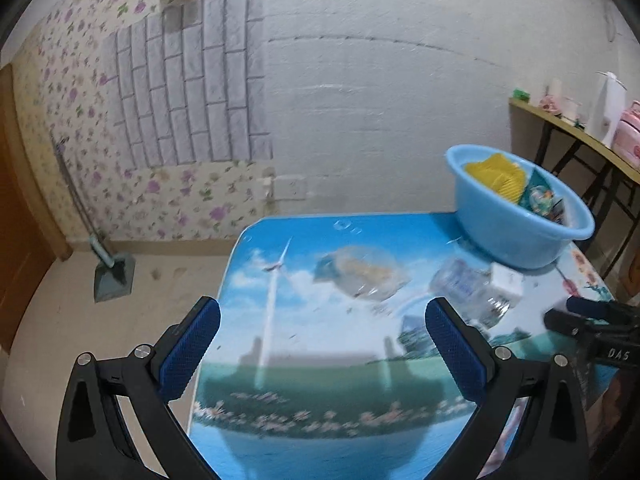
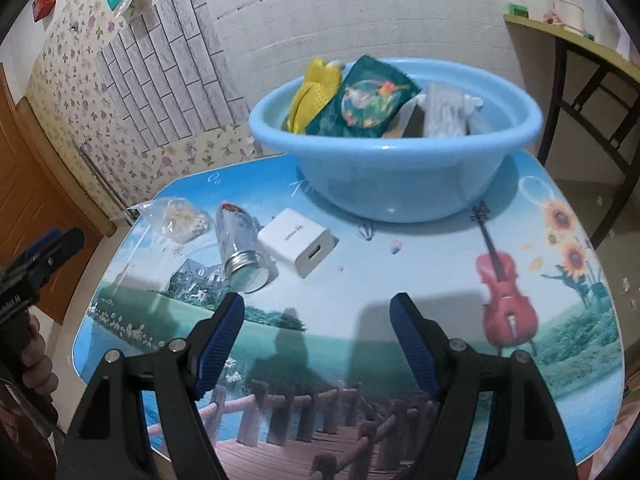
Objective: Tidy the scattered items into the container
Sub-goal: 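Withdraw both grippers from the basin toward the remaining items, then grasp the cotton swab bag with the left gripper while the right reaches the white charger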
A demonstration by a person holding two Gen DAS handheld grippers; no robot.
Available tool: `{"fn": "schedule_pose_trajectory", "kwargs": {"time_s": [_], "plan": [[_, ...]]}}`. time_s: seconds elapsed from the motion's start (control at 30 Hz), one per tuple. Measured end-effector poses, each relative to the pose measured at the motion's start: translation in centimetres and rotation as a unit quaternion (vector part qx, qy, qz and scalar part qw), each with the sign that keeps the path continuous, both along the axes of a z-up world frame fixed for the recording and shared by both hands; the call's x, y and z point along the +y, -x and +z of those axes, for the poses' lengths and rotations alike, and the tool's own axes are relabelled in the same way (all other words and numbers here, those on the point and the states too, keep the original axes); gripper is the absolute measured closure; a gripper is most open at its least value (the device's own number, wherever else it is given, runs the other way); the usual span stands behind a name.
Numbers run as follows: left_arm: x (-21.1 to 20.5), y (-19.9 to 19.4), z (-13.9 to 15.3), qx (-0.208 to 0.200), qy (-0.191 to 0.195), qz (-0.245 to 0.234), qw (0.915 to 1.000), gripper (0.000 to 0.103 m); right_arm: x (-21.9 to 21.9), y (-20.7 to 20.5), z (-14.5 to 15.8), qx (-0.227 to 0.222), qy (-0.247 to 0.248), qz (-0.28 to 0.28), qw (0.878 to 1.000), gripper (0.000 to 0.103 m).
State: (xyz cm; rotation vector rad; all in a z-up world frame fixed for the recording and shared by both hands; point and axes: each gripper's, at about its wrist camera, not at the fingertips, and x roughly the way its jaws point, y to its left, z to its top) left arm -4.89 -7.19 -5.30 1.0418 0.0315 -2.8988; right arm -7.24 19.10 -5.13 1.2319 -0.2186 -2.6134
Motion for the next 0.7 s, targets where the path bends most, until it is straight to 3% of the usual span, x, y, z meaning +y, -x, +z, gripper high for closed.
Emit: {"fn": "schedule_pose_trajectory", "kwargs": {"time_s": [0.23,0.4,0.57,0.7], "plan": [[-1.0,1.0,-0.8,-0.006,-0.005,0.003,1.0000,0.000,-0.5,0.9,-0.4,0.009,-0.021,0.006,1.000,0.027],[-0.5,3.0,-1.6,-0.018,0.009,-0.023,0.9995,0.000,-0.5,1.9,-0.6,0.006,-0.028,0.027,0.999,0.027],[0.0,5.2,-2.6,-0.033,0.019,-0.048,0.9981,0.000,-1.5,3.2,-0.9,0.024,-0.076,0.060,0.995,0.028],[0.0,6.8,-3.0,-0.035,0.017,-0.060,0.9975,0.000,-1.6,4.4,-1.2,0.016,-0.076,0.064,0.995,0.029]]}}
